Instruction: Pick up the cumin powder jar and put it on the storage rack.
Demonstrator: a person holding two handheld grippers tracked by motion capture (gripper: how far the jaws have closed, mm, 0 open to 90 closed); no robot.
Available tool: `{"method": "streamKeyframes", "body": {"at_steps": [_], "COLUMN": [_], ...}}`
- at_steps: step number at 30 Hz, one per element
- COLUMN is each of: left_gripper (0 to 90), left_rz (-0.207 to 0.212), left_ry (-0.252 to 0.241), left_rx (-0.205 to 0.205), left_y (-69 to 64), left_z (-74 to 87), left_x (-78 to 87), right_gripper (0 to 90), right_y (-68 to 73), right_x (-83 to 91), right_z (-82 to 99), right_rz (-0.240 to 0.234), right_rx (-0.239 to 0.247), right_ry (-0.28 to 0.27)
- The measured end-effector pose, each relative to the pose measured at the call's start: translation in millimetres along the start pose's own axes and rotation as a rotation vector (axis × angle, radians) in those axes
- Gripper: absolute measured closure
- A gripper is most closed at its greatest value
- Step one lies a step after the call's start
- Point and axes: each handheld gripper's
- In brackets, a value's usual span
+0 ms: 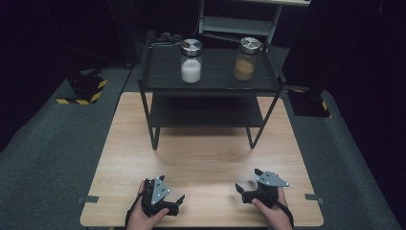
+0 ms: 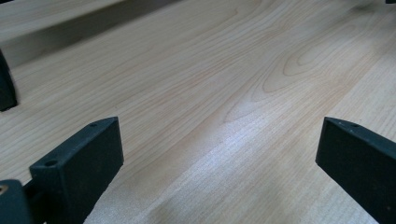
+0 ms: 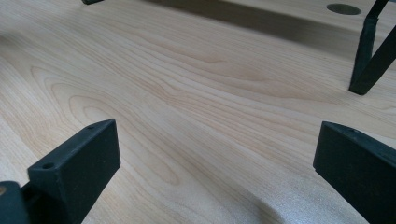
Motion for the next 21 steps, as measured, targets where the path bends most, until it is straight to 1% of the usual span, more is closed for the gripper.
{"method": "streamKeyframes", "body": {"at_steps": [10, 14, 19, 21], "left_gripper": [1.2, 1.2, 1.4, 1.4], "left_rz": [0.011, 0.01, 0.016, 0.017], "left_ry": [0.011, 0.013, 0.023, 0.025], "left_rx": [0.0, 0.001, -0.021, -0.021], "left_y": [2.2, 1.9, 0.9, 1.0], "left_z": [-1.9, -2.3, -4.6, -4.9], "left_x": [-1.4, -1.6, -2.4, -2.5], "right_gripper": [0.5, 0.5, 0.5, 0.5], "right_y": [-0.4, -0.5, -1.5, -1.8], "right_x": [0.2, 0.3, 0.6, 0.8], "right_z": [0.0, 0.2, 0.1, 0.4], "right_rz": [0.005, 0.005, 0.001, 0.0], "right_rx": [-0.015, -0.015, -0.016, -0.017], "right_ry": [-0.002, -0.002, -0.001, -0.002]}}
Point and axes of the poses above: each handheld gripper's, and its own axes: x roughly backward along the jaws, z roughly out of its underside, y roughly to its left, and after that the axes turned 12 degrees about -x, right-handed
